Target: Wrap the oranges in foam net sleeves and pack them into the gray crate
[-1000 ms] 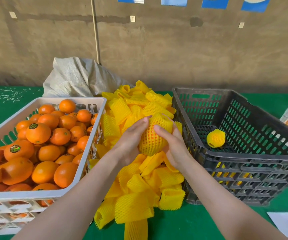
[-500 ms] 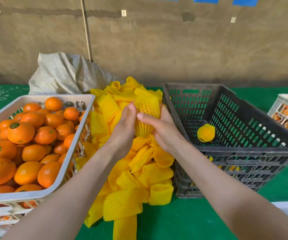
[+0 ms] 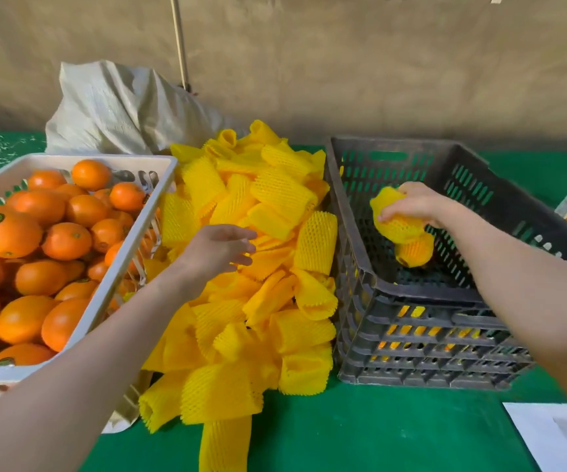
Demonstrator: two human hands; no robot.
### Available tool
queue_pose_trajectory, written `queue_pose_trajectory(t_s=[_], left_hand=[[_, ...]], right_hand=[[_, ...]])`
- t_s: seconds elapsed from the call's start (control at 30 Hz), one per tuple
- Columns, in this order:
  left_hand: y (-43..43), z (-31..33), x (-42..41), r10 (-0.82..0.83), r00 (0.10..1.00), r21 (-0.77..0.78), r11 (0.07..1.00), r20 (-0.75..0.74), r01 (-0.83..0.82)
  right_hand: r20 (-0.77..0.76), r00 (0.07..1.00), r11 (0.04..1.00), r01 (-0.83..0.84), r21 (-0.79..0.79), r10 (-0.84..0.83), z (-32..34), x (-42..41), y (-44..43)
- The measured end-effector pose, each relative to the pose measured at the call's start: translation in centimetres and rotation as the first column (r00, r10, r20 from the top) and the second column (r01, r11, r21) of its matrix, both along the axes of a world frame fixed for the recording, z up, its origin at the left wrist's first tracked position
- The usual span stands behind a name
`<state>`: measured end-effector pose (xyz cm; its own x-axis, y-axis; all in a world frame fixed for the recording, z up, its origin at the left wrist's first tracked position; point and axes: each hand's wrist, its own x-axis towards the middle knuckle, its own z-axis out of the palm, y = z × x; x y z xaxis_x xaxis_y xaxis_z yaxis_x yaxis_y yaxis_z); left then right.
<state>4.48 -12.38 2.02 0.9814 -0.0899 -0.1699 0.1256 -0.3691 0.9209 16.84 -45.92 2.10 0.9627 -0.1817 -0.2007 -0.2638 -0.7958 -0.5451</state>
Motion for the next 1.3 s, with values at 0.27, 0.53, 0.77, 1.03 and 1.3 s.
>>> queue_pose_trajectory(t_s=[0.27,0.53,0.77,1.03,1.3], left_hand=[[1.3,-1.0,1.4,0.077,0.997,-0.037,0.996,-0.024,-0.078],[2.8,-2.2,1.7,0.094,0.995,-0.082,0.992,-0.016,-0.095],[4.4,-2.0,1.3,0.102,0.995,-0.134,0.986,0.004,-0.101],[5.4,-1.5,0.3,0.114,0.993,-0.200,0.974,0.036,-0.105],[6.3,-0.7,-1.3,0.181,0.980,-0.306,0.940,0.082,-0.148]], right_hand=[[-0.533,0.785,0.667,-0.583,-0.464,0.315,-6.3,1.6,2.0],[-0.567,0.764,0.650,-0.604,-0.460,0.308,-9.0,1.0,1.1],[0.290,0.943,0.930,-0.049,-0.365,0.164,-1.8,2.1,3.7],[0.354,0.827,0.852,-0.254,-0.457,0.436,3.5,1.4,14.7],[0.258,0.922,0.945,-0.231,-0.229,0.288,2.0,0.1,17.1]])
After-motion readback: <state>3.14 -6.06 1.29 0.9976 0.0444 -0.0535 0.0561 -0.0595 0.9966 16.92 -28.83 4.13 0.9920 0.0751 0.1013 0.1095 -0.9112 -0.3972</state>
